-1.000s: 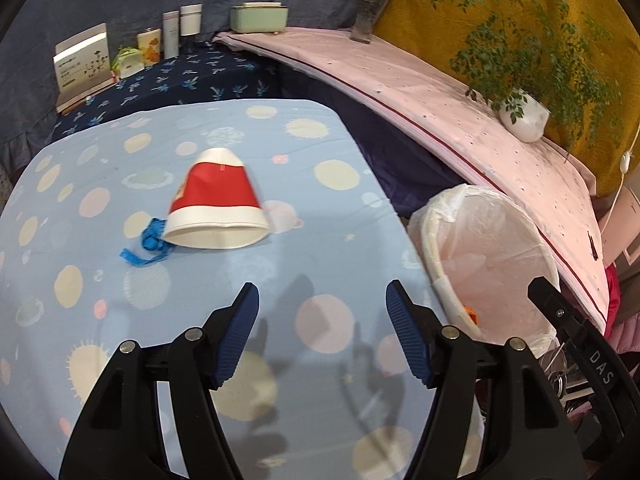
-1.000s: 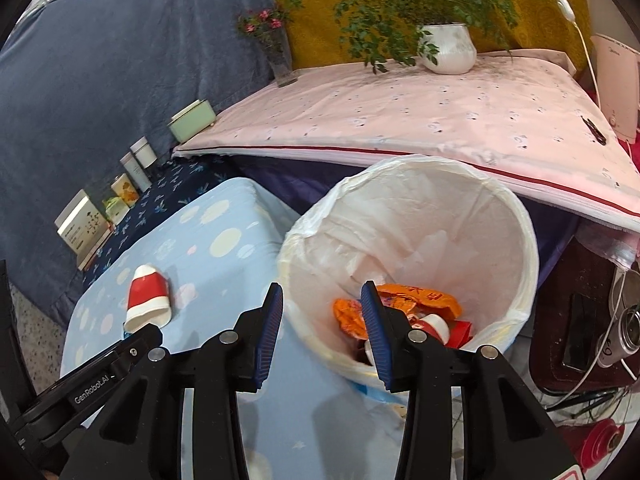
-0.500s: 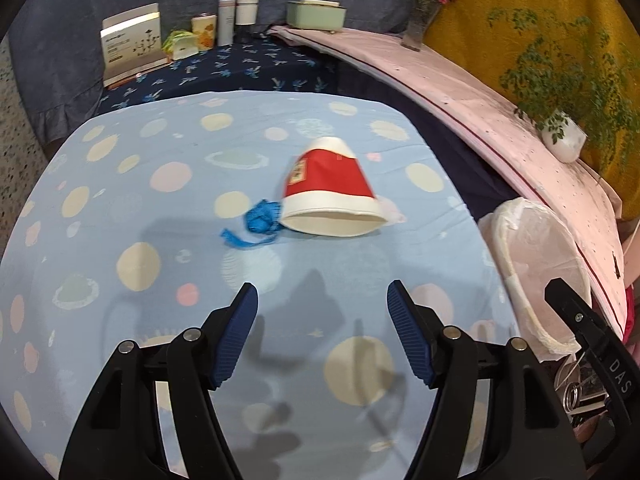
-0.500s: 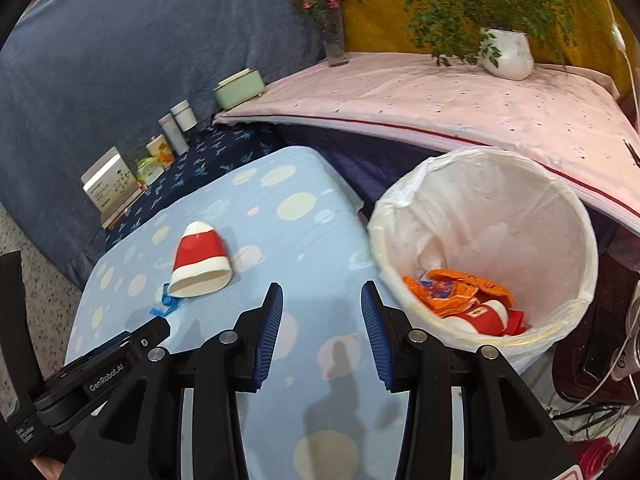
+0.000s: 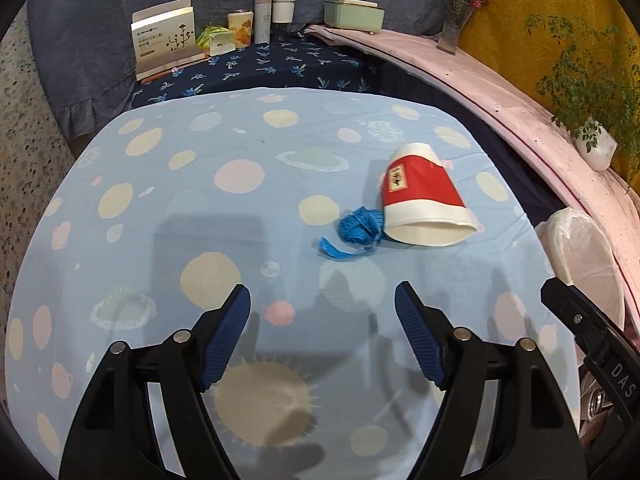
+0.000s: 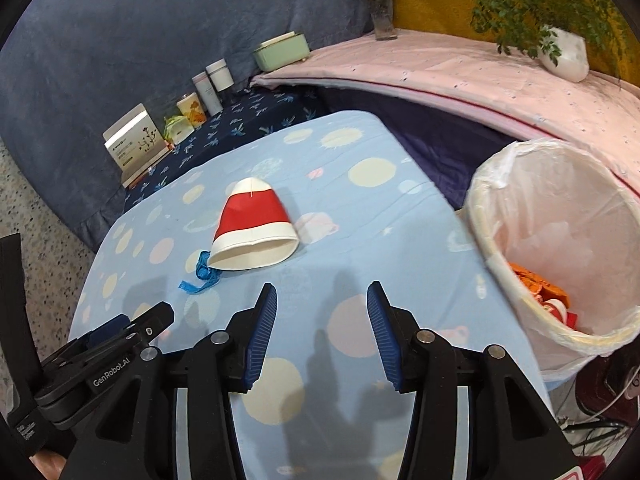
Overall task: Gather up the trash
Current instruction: 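Move both tools back toward the remaining red cup and blue tape, then grasp the red paper cup with the right gripper while the left gripper grasps the blue tape measure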
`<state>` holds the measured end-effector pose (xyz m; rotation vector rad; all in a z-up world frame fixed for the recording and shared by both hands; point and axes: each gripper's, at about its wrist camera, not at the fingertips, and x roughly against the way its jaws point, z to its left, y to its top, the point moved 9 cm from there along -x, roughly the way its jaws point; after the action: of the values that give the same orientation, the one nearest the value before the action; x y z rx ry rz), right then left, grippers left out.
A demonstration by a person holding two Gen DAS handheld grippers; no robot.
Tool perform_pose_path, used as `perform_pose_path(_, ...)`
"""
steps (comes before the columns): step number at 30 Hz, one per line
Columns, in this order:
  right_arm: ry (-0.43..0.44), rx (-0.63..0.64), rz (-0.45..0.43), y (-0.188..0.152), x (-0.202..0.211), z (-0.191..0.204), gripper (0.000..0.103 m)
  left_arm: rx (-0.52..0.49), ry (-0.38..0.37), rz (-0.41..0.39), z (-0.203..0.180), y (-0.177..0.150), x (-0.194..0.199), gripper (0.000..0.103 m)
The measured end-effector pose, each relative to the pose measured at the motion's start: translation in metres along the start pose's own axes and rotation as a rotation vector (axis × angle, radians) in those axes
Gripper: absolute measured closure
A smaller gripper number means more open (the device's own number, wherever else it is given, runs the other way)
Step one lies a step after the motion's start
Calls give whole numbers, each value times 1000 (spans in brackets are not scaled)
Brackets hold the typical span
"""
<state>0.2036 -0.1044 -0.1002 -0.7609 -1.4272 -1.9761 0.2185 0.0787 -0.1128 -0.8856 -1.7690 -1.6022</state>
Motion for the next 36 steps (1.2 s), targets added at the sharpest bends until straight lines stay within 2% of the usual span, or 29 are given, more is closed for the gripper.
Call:
perform_pose_path(7, 10, 40, 40, 3, -34, 24, 57, -34, -6, 3, 6, 15, -20, 32)
perform_pose_path(11, 11, 63, 56, 7, -57, 32, 57, -96, -63, 37, -3, 18, -37, 32)
perform_pose_path(14, 9, 77, 71, 9, -73, 35, 57, -161, -68, 28, -8, 20, -44, 32)
perform_pose_path(20, 9, 65, 74, 20, -95, 32, 57, -200, -108, 25, -14, 28, -58, 32)
perform_pose_path(22, 13, 54, 75, 24, -100, 30, 62, -208, -114, 25, -16, 31, -62, 32)
perform_pose_path(26, 29, 46, 75, 30, -109, 30, 87, -217, -130, 30, -23, 36, -72, 32)
perform_pose_path(29, 42, 34, 62, 34, -110, 30, 91, -220, -136, 30, -27, 39, -80, 33)
perform_pose_path(32, 53, 23, 43, 39, -107, 29, 94, -212, -157, 31, -32, 40, -83, 43)
perform_pose_path(36, 48, -8, 18, 46, -97, 22, 97, -214, -157, 29, -36, 39, -83, 49)
